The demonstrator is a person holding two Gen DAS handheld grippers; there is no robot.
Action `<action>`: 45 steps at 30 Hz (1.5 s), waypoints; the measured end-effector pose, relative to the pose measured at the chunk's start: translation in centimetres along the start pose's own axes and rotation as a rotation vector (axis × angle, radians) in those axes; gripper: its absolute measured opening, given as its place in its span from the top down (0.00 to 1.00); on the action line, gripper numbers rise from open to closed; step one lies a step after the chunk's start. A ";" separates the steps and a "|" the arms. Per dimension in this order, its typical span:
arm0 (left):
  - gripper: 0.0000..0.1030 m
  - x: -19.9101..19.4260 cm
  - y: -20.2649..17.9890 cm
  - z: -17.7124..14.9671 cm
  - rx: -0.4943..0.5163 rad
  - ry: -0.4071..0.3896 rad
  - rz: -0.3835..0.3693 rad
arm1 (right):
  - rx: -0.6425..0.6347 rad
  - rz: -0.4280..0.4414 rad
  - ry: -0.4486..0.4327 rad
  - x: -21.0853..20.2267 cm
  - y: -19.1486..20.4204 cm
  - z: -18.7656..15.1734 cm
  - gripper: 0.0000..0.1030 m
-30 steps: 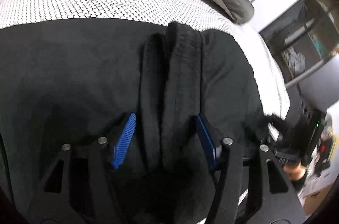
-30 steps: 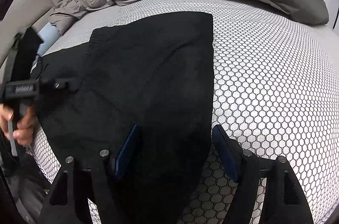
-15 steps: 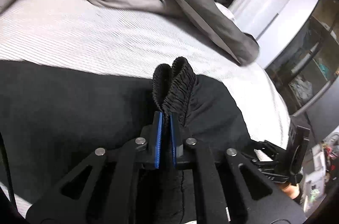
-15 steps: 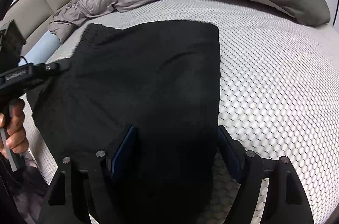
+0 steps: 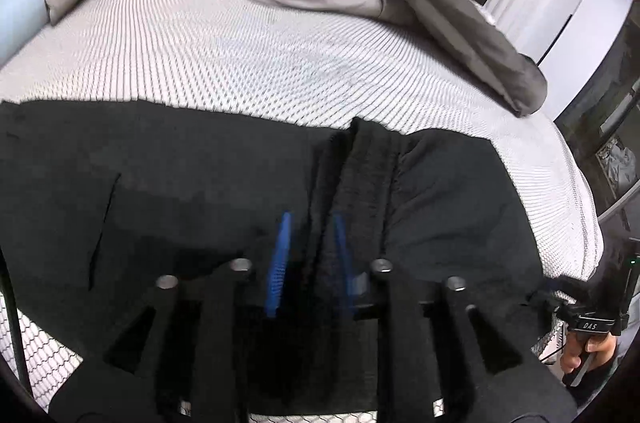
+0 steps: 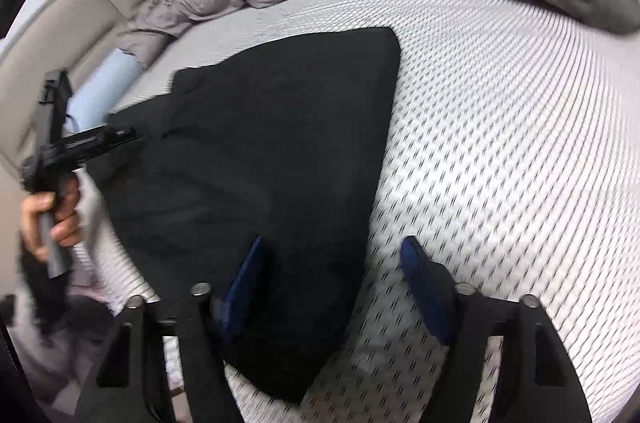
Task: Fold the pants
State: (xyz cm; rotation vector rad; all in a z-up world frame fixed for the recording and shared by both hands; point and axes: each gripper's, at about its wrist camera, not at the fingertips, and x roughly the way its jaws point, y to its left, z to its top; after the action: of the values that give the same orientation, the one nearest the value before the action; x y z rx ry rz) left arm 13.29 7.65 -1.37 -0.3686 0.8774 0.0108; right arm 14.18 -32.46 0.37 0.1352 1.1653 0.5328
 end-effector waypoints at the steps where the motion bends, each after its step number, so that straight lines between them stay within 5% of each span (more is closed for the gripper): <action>1: 0.63 -0.3 -0.5 -0.2 0.011 -0.014 -0.003 | 0.014 0.040 0.010 0.2 -0.2 -0.3 0.53; 6: 0.56 -0.1 -5.7 -0.9 0.126 -0.032 -0.036 | 0.030 0.104 -0.025 -0.5 -0.3 -1.2 0.87; 8: 0.54 0.8 -7.8 -1.0 0.154 -0.031 -0.053 | 0.001 0.106 -0.078 -2.2 0.6 -1.0 0.88; 10: 0.49 1.3 -9.0 -1.4 0.171 -0.023 -0.064 | -0.032 0.058 -0.052 -2.2 0.9 -1.4 0.88; 12: 0.47 2.1 -10.2 -2.1 0.196 -0.001 -0.069 | -0.112 -0.073 0.065 -0.1 1.0 -2.2 0.82; 15: 0.47 2.7 -11.8 -3.1 0.250 0.018 -0.078 | -0.081 -0.007 0.034 -1.2 0.6 -2.0 0.78; 18: 0.41 3.0 -13.7 -4.6 0.343 0.029 -0.110 | -0.004 0.074 -0.095 -3.3 -0.2 -1.0 0.53; 19: 0.37 3.2 -14.4 -5.1 0.375 0.035 -0.113 | 0.056 0.097 -0.125 -3.1 -0.9 -0.4 0.52; 23: 0.36 4.5 -16.7 -7.2 0.481 0.058 -0.079 | 0.257 0.212 -0.076 1.5 -3.3 1.6 0.56; 24: 0.36 4.7 -17.0 -7.6 0.489 0.055 -0.069 | 0.282 0.216 -0.063 2.5 -3.5 2.1 0.77; 25: 0.36 4.9 -17.1 -7.8 0.500 0.053 -0.058 | 0.276 0.198 -0.087 2.7 -3.2 3.0 0.85; 28: 0.35 5.2 -17.2 -8.3 0.505 0.049 -0.055 | 0.211 0.113 -0.177 1.5 -1.5 5.1 0.85; 29: 0.34 5.3 -17.0 -8.2 0.500 0.051 -0.052 | 0.194 0.057 -0.166 2.0 -1.1 5.7 0.83; 31: 0.34 5.6 -16.8 -8.2 0.490 0.062 -0.039 | 0.123 -0.119 -0.105 3.3 -0.3 6.1 0.60; 32: 0.34 5.5 -16.6 -8.2 0.484 0.059 -0.036 | 0.113 -0.160 -0.080 3.7 -0.3 6.1 0.59; 36: 0.33 3.6 -16.1 -7.3 0.447 0.015 -0.092 | 0.035 -0.210 -0.169 0.3 1.9 4.7 0.59; 39: 0.28 3.9 -17.3 -7.8 0.510 0.017 -0.122 | -0.075 -0.140 -0.244 -1.6 5.9 3.9 0.59; 43: 0.28 6.0 -17.6 -8.9 0.566 0.069 -0.127 | -0.140 -0.060 -0.152 2.2 9.1 4.1 0.59; 45: 0.28 6.0 -17.1 -9.4 0.608 0.070 -0.142 | -0.198 -0.099 -0.073 5.7 9.6 4.0 0.59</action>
State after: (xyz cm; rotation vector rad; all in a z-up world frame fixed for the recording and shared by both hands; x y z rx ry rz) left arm 12.79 -12.22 -5.99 0.1399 0.8769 -0.3941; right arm 16.28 -20.76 0.75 -0.0727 1.0364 0.5476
